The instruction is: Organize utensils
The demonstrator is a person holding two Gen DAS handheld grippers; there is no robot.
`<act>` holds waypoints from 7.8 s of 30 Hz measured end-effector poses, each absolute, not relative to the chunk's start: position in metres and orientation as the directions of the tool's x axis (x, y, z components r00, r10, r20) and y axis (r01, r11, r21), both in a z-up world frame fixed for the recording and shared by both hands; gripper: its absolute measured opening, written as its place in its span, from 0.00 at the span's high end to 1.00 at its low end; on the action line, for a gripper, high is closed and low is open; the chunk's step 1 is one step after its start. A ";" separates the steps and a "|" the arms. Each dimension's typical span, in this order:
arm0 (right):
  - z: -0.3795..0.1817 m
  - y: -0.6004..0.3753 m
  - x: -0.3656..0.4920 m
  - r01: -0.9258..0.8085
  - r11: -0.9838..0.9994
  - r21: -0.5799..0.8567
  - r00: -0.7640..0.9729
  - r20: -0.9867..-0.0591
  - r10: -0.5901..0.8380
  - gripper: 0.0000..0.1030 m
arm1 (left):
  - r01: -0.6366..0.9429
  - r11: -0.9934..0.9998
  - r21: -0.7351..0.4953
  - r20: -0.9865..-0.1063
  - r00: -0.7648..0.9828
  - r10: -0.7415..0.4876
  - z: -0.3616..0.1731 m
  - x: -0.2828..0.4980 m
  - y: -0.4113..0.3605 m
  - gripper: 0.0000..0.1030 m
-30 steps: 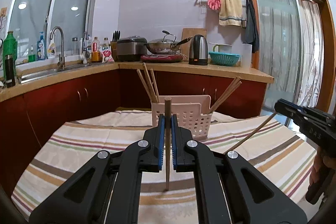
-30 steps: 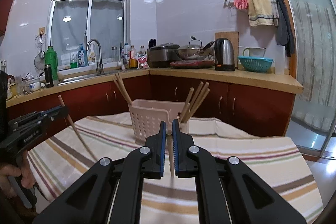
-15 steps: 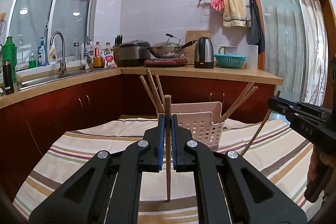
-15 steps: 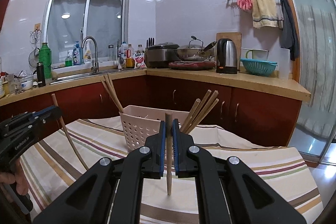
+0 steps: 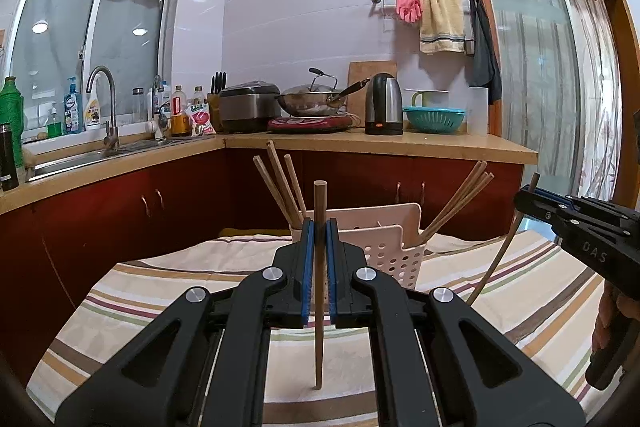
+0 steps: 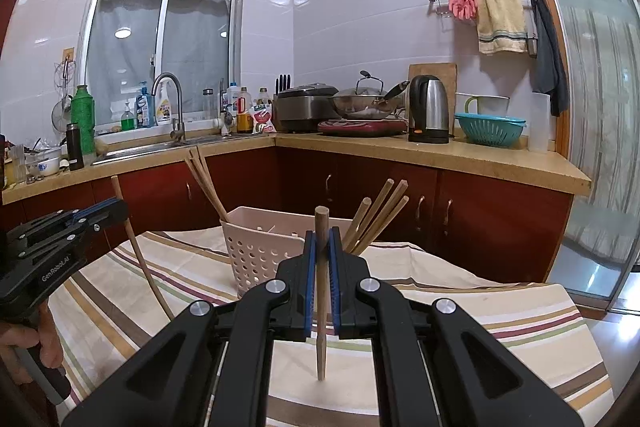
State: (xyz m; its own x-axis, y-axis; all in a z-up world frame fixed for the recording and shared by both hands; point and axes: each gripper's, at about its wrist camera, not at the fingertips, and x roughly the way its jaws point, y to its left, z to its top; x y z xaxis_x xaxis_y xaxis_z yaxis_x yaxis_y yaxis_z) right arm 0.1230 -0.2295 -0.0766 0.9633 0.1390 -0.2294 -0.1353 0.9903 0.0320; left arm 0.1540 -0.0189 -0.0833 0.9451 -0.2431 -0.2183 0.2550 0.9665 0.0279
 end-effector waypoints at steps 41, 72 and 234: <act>-0.014 -0.237 0.245 -0.131 0.985 0.112 0.991 0.011 0.131 0.93 | 0.239 0.971 0.003 -0.034 0.970 -0.239 -0.019 0.287 -0.058 0.94; -0.043 -0.220 0.245 -0.039 0.999 0.014 0.995 -0.090 0.040 0.40 | 0.201 0.972 0.123 -0.154 0.971 -0.182 -0.062 0.286 -0.072 0.46; -0.022 -0.215 -0.042 -0.018 1.000 0.020 0.986 -0.163 0.021 0.14 | -0.030 0.998 0.048 -0.189 0.981 0.039 -0.010 -0.029 -0.003 0.04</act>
